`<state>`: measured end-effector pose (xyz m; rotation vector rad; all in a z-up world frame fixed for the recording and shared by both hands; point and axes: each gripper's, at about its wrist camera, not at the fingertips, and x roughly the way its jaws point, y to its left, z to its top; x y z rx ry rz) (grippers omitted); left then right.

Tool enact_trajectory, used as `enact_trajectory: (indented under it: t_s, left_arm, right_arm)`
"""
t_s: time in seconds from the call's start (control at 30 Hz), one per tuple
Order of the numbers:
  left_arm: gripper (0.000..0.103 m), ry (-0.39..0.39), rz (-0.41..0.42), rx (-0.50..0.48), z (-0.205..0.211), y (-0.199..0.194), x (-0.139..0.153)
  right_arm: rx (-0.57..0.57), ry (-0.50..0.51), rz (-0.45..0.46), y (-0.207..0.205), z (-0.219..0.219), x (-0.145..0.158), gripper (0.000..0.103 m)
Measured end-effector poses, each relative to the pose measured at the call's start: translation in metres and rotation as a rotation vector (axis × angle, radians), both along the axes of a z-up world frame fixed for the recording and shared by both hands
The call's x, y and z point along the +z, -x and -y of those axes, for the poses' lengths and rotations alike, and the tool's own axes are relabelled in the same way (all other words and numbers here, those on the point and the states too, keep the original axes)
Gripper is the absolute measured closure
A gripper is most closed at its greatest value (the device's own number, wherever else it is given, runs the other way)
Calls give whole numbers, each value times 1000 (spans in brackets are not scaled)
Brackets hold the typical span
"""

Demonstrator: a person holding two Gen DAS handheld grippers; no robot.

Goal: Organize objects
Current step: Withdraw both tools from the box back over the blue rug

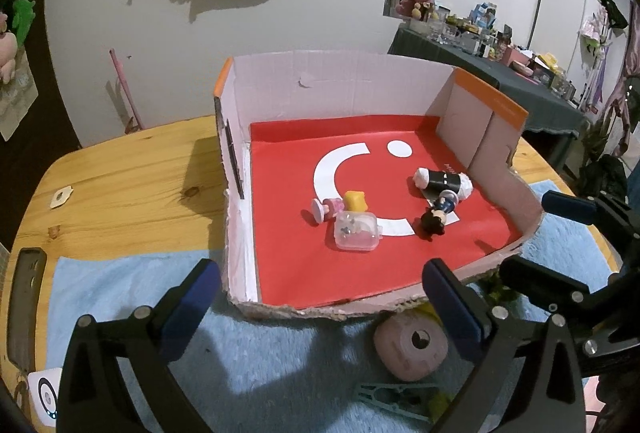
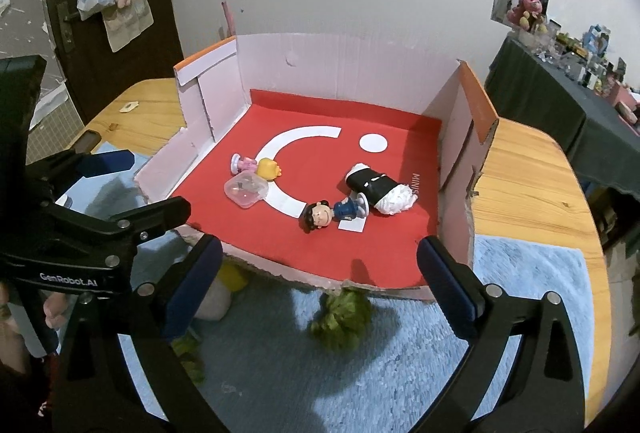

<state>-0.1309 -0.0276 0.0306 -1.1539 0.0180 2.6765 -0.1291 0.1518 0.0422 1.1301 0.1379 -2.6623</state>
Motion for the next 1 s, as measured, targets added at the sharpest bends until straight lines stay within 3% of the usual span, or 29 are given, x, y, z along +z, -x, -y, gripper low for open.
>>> enact_trajectory:
  t_s: [1.0]
  left_arm:
    - [0,-2,12,-25,-6,-39,-5]
  right_arm:
    - [-8,-3,-14,-36,-1,-2,3]
